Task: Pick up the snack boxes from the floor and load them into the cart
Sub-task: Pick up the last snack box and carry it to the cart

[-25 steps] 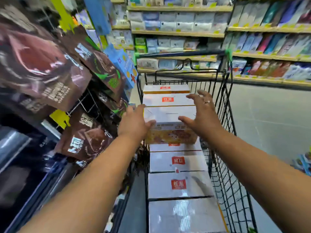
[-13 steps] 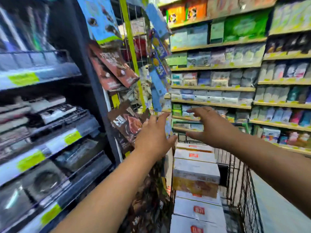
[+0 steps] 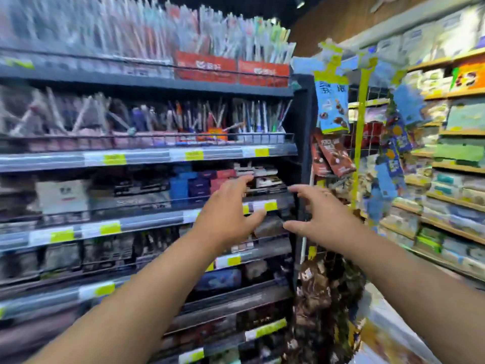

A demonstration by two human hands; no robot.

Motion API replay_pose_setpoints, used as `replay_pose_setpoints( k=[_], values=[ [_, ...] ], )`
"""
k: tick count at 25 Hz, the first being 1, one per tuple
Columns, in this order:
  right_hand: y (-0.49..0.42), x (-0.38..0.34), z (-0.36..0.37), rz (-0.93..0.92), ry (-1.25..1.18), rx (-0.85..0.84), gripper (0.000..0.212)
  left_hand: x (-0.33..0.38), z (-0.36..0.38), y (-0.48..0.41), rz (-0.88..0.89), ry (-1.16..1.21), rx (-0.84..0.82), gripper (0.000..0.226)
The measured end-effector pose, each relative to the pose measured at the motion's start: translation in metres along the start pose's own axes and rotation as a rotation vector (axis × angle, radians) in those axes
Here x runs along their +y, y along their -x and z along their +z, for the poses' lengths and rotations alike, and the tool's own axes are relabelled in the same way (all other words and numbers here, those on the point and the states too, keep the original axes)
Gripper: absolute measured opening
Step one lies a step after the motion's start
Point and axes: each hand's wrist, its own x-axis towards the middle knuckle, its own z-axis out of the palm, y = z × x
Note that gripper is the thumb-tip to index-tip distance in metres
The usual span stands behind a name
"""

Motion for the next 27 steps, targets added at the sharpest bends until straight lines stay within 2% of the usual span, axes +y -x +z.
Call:
replay_pose_setpoints(
  k=[5,9,15,20,27],
  values=[
    [0.016,-0.119,0.05,-0.209,-0.326,0.021,0.064,-0.066,-0.105,0.106,-0.293,0.029,0.129,0.068],
    [0.043,-0.225,0.115,-0.329,-0.455,-0.1,0.065,-0.107,-0.186,0.2,-0.442,-0.068,0.191,0.068],
    [0.124,-0.462,0.212,-0.538,-0.602,-0.3,0.069,-0.173,-0.362,0.376,-0.647,-0.309,0.306,0.067],
    [0.194,-0.612,0.271,-0.645,-0.727,-0.465,0.065,-0.211,-0.49,0.511,-0.824,-0.384,0.42,0.064],
    [0.246,-0.77,0.364,-0.805,-0.773,-0.661,0.066,-0.281,-0.58,0.642,-1.024,-0.423,0.57,0.063]
  ],
)
